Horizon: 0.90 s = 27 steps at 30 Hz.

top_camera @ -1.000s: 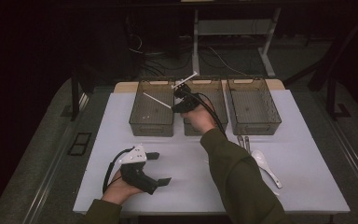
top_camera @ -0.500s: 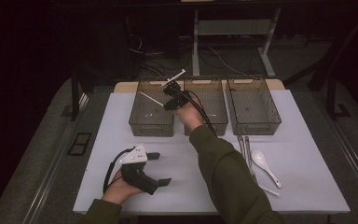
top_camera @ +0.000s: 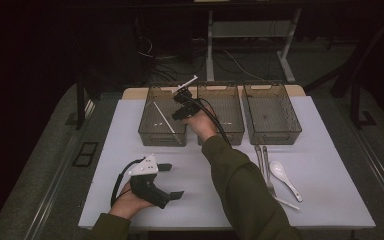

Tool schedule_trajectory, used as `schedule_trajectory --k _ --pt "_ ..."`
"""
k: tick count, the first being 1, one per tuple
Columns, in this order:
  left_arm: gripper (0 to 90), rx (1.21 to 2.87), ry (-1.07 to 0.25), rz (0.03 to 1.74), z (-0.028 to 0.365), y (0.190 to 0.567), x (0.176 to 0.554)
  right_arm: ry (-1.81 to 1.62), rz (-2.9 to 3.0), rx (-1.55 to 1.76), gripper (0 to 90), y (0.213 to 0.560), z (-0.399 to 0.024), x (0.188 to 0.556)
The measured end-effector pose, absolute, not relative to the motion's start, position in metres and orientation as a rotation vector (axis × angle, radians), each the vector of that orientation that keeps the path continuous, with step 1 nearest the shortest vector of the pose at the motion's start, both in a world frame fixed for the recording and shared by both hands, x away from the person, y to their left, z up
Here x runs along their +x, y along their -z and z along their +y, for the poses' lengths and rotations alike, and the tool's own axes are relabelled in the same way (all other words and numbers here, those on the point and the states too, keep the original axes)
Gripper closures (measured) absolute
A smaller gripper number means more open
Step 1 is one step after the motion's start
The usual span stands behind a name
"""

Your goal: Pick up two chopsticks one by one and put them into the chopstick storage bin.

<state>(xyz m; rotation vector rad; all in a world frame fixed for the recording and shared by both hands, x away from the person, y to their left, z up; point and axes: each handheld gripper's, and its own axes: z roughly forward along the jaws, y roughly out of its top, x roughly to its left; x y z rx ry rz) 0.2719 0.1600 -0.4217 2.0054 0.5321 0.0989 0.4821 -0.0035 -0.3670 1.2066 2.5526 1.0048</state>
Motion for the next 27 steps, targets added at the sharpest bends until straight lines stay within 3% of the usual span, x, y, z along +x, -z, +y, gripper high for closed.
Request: schedule_trajectory --k 14,27 --pt "0.0 2.014 -0.117 0.535 0.161 0.422 0.272 -1.17 2.615 1.072 50.5 0.342 -0.045 0.455" --pt "0.0 2.022 -0.113 0.551 0.161 0.423 0.272 -1.227 2.632 0.927 43.6 0.329 -0.113 0.414"
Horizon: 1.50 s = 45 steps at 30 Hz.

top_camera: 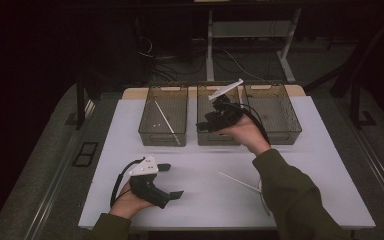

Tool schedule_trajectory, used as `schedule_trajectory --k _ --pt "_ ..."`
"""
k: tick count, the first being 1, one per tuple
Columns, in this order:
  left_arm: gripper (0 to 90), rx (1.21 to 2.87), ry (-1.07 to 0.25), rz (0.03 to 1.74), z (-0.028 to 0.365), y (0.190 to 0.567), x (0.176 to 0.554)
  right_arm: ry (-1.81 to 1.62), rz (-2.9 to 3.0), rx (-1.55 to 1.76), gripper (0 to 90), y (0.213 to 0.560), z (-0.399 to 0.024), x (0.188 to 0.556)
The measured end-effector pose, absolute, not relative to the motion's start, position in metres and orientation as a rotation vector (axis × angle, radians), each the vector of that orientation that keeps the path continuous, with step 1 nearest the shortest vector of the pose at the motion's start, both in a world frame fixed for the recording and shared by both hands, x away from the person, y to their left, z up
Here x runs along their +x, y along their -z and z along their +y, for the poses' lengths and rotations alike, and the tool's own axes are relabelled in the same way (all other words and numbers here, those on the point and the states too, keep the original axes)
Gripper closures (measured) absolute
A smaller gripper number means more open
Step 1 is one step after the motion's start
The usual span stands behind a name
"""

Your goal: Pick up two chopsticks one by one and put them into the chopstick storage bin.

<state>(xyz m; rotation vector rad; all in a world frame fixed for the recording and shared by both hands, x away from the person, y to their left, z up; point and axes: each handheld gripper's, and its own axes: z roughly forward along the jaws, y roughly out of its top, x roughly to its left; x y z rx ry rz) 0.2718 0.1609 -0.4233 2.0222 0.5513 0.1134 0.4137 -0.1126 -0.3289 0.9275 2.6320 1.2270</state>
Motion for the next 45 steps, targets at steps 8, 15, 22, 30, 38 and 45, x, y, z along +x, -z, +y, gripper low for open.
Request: schedule_trajectory --k 8,15,22,30,38,45 --pt "0.0 2.027 -0.115 0.554 0.162 0.424 0.272 -1.282 2.644 0.831 41.9 0.33 -0.151 0.387" --pt "0.0 2.027 -0.116 0.557 0.162 0.425 0.273 -1.315 2.638 0.801 42.4 0.343 -0.181 0.365" --pt "0.0 2.027 -0.114 0.561 0.162 0.425 0.274 -1.331 2.633 0.803 56.8 0.355 -0.214 0.341" --pt "0.0 2.029 -0.114 0.573 0.162 0.426 0.274 -1.331 2.616 0.842 68.8 0.371 -0.253 0.317" --pt "0.0 2.025 -0.125 0.579 0.163 0.425 0.274 -1.3 2.607 0.853 69.6 0.38 -0.277 0.298" --pt "0.0 2.017 -0.142 0.581 0.164 0.425 0.274 -1.265 2.607 0.888 69.6 0.388 -0.296 0.281"
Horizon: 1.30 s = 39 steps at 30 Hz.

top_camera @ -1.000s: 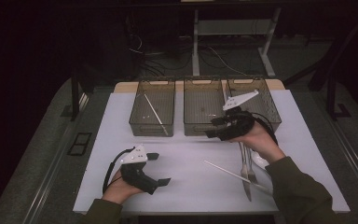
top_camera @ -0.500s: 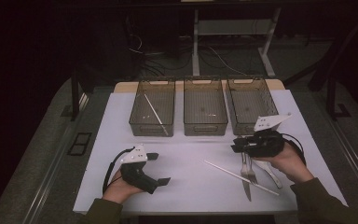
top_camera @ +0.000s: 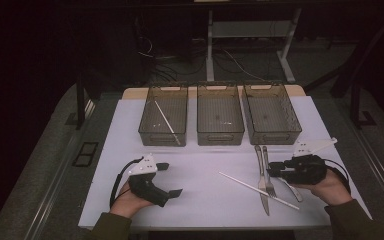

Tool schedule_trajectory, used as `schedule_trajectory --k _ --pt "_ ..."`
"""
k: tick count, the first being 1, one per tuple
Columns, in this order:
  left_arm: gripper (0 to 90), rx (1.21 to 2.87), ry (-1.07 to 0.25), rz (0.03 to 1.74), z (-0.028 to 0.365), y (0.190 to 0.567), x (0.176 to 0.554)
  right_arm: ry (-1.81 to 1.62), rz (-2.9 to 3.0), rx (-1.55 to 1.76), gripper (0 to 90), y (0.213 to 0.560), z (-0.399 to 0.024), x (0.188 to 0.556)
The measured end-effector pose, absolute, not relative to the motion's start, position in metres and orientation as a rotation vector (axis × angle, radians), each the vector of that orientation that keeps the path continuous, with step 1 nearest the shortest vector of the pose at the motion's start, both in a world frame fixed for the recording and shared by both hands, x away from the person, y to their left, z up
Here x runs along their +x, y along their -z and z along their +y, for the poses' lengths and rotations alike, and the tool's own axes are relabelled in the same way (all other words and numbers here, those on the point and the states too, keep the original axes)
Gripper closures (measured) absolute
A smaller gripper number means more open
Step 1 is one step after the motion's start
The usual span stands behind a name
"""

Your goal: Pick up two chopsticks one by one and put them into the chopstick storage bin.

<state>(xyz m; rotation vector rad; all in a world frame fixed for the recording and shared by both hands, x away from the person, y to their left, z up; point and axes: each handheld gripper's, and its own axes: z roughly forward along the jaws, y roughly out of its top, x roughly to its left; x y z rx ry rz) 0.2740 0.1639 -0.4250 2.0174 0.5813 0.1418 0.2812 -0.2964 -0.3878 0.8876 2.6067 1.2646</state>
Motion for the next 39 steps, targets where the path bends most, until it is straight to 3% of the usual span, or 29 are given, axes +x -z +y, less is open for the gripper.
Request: schedule_trajectory --k 17,39 --pt "0.0 2.008 -0.146 0.59 0.164 0.425 0.274 -1.126 2.695 0.907 69.6 0.416 -0.318 0.244" --pt "0.0 2.013 -0.141 0.586 0.163 0.425 0.274 -0.966 2.767 0.848 74.4 0.44 -0.31 0.238"
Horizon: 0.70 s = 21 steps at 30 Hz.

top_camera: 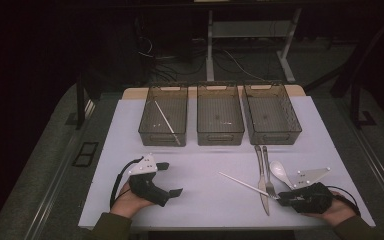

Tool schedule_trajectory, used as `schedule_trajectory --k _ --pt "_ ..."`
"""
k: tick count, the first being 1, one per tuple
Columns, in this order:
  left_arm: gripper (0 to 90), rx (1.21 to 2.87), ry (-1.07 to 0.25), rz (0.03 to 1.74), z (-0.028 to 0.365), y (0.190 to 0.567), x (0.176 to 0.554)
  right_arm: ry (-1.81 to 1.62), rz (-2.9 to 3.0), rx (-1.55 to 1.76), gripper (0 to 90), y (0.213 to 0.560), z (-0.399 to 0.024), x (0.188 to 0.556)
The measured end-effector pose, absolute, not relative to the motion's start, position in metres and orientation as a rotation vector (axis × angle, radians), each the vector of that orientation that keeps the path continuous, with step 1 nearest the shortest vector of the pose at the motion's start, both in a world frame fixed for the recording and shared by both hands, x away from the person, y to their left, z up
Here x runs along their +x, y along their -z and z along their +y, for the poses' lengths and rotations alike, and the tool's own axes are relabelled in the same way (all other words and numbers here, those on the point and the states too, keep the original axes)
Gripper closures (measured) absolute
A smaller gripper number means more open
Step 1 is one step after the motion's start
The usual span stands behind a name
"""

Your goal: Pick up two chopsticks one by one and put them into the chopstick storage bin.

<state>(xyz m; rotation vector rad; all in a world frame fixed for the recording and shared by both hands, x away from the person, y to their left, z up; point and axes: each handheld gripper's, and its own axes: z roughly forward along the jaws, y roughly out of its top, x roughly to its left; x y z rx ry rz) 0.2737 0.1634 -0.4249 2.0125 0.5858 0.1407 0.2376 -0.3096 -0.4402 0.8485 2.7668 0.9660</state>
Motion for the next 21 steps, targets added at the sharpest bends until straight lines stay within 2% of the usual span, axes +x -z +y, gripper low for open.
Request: schedule_trajectory --k 4,14,21 --pt "0.0 2.013 -0.137 0.588 0.1629 0.4253 0.2736 -0.934 2.765 0.816 75.0 0.4399 -0.307 0.2361" --pt "0.0 2.021 -0.142 0.584 0.1628 0.4256 0.2736 -0.918 2.766 0.799 83.1 0.44 -0.3062 0.2364" --pt "0.0 2.014 -0.142 0.585 0.1636 0.4251 0.2735 -0.937 2.781 0.806 83.5 0.4383 -0.3064 0.2358"
